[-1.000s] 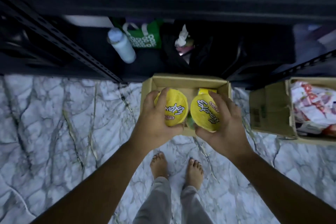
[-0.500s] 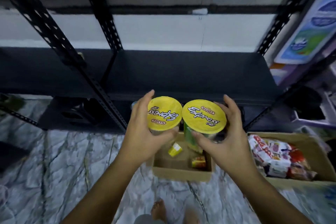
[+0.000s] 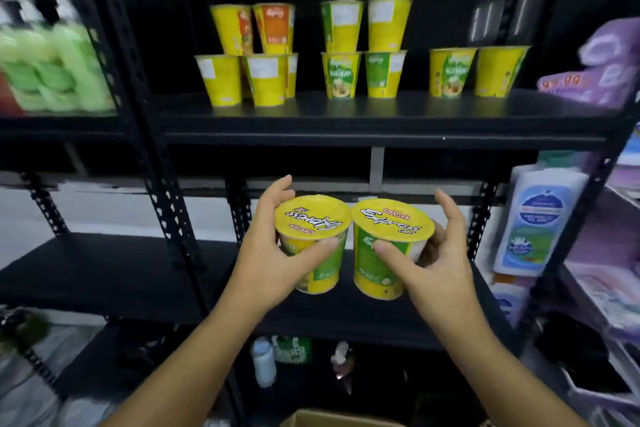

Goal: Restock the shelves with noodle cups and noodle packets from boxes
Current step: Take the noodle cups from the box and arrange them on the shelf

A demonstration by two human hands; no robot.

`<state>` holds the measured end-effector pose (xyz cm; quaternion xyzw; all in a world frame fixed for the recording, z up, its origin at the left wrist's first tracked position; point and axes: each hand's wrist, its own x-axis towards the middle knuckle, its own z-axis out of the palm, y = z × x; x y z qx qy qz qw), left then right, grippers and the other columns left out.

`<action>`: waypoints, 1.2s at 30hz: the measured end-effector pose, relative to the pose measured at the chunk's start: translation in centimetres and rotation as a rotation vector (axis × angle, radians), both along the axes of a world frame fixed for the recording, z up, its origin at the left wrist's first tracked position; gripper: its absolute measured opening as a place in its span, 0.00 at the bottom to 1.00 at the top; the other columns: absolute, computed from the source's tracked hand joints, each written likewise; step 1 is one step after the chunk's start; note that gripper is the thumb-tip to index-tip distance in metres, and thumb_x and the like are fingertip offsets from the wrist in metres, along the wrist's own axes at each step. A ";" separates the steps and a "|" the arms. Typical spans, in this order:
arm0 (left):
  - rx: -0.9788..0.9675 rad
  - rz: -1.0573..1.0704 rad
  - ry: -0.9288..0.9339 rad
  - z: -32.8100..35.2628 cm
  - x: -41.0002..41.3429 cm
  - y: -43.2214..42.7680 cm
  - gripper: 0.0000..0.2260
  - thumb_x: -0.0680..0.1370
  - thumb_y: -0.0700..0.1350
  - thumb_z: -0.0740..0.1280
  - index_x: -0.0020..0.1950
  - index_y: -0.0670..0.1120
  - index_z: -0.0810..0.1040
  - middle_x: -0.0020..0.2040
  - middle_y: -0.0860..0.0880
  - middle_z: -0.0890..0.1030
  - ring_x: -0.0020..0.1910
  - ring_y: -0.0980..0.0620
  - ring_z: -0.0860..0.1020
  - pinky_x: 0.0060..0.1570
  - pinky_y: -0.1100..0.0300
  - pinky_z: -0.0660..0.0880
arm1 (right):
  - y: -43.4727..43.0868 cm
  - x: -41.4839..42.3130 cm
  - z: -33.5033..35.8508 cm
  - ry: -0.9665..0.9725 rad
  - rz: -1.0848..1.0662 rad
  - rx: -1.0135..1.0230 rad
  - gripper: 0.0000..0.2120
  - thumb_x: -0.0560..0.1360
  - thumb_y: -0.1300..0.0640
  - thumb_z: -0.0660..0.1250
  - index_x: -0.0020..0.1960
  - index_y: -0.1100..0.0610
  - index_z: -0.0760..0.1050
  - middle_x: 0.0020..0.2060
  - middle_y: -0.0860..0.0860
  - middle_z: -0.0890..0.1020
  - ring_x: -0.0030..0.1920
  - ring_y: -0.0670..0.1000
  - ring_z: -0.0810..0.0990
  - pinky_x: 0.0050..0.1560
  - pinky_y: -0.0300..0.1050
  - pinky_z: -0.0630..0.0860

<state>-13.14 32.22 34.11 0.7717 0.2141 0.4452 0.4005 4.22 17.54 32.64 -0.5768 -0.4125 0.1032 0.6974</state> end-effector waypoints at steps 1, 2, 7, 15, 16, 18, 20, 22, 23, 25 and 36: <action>0.009 -0.004 -0.017 1.2 0.2 0.3 0.43 0.67 0.58 0.80 0.76 0.68 0.61 0.68 0.69 0.71 0.65 0.62 0.76 0.62 0.57 0.77 | 0.2 0.4 1.1 -0.002 0.014 0.013 0.50 0.62 0.44 0.80 0.77 0.33 0.56 0.60 0.41 0.82 0.61 0.43 0.81 0.66 0.56 0.77; 0.019 -0.005 -0.035 2.3 0.3 0.6 0.43 0.67 0.59 0.81 0.75 0.69 0.61 0.67 0.69 0.71 0.65 0.61 0.76 0.62 0.55 0.78 | 0.5 0.7 2.2 -0.010 0.025 0.025 0.50 0.62 0.44 0.80 0.76 0.33 0.56 0.59 0.42 0.82 0.61 0.44 0.81 0.65 0.56 0.77; 0.025 -0.005 -0.135 6.7 1.4 2.4 0.43 0.63 0.63 0.82 0.74 0.71 0.64 0.69 0.63 0.73 0.65 0.57 0.78 0.65 0.48 0.77 | 1.3 2.5 7.1 -0.071 0.086 0.050 0.49 0.62 0.42 0.80 0.76 0.33 0.57 0.60 0.41 0.82 0.61 0.42 0.81 0.62 0.49 0.78; 0.009 -0.037 -0.214 12.8 4.3 4.8 0.43 0.65 0.61 0.83 0.74 0.67 0.65 0.68 0.57 0.76 0.63 0.57 0.80 0.63 0.52 0.78 | 4.2 5.1 13.7 -0.081 0.133 0.104 0.44 0.65 0.45 0.80 0.75 0.37 0.61 0.58 0.43 0.84 0.57 0.43 0.84 0.54 0.47 0.80; 0.006 -0.043 -0.218 13.4 4.8 5.4 0.43 0.64 0.62 0.83 0.74 0.66 0.65 0.67 0.57 0.77 0.63 0.56 0.80 0.63 0.49 0.78 | 4.8 5.5 14.3 -0.076 0.132 0.115 0.44 0.66 0.47 0.80 0.76 0.39 0.61 0.58 0.44 0.84 0.57 0.44 0.84 0.55 0.48 0.80; 0.004 -0.055 -0.235 14.5 5.9 6.5 0.41 0.66 0.59 0.83 0.74 0.65 0.66 0.66 0.55 0.78 0.61 0.57 0.81 0.62 0.48 0.80 | 6.1 6.3 15.3 -0.080 0.122 0.133 0.42 0.68 0.50 0.80 0.75 0.40 0.61 0.58 0.44 0.85 0.57 0.44 0.84 0.54 0.44 0.80; -0.001 -0.065 -0.261 15.5 7.2 7.8 0.40 0.67 0.57 0.83 0.73 0.64 0.67 0.65 0.56 0.78 0.59 0.59 0.81 0.61 0.49 0.80 | 7.4 7.0 16.3 -0.109 0.104 0.142 0.38 0.71 0.53 0.79 0.72 0.38 0.63 0.56 0.42 0.85 0.56 0.42 0.84 0.50 0.39 0.80; -0.018 -0.085 -0.280 16.3 8.4 9.5 0.41 0.64 0.60 0.83 0.72 0.66 0.67 0.65 0.55 0.78 0.60 0.57 0.82 0.60 0.48 0.81 | 8.8 7.7 17.3 -0.126 0.079 0.140 0.35 0.72 0.55 0.78 0.70 0.37 0.63 0.54 0.41 0.85 0.54 0.41 0.84 0.48 0.37 0.79; -0.019 -0.090 -0.283 16.7 9.0 10.3 0.42 0.62 0.62 0.83 0.72 0.67 0.67 0.66 0.54 0.78 0.60 0.56 0.82 0.60 0.47 0.81 | 9.5 8.1 17.8 -0.128 0.065 0.140 0.36 0.72 0.54 0.78 0.71 0.38 0.63 0.54 0.40 0.85 0.54 0.40 0.84 0.48 0.37 0.79; -0.013 -0.091 -0.290 17.4 10.1 12.0 0.43 0.60 0.66 0.83 0.71 0.68 0.67 0.68 0.54 0.78 0.62 0.54 0.81 0.60 0.46 0.81 | 10.8 8.9 18.7 -0.135 0.034 0.137 0.37 0.73 0.53 0.78 0.75 0.40 0.62 0.54 0.40 0.85 0.53 0.38 0.84 0.48 0.37 0.78; 0.023 -0.027 -0.228 18.8 16.8 18.6 0.41 0.66 0.64 0.80 0.74 0.62 0.66 0.68 0.56 0.73 0.63 0.55 0.76 0.57 0.54 0.79 | 15.6 14.6 20.3 -0.175 -0.177 0.037 0.50 0.56 0.30 0.79 0.73 0.36 0.63 0.56 0.40 0.83 0.58 0.45 0.83 0.64 0.56 0.78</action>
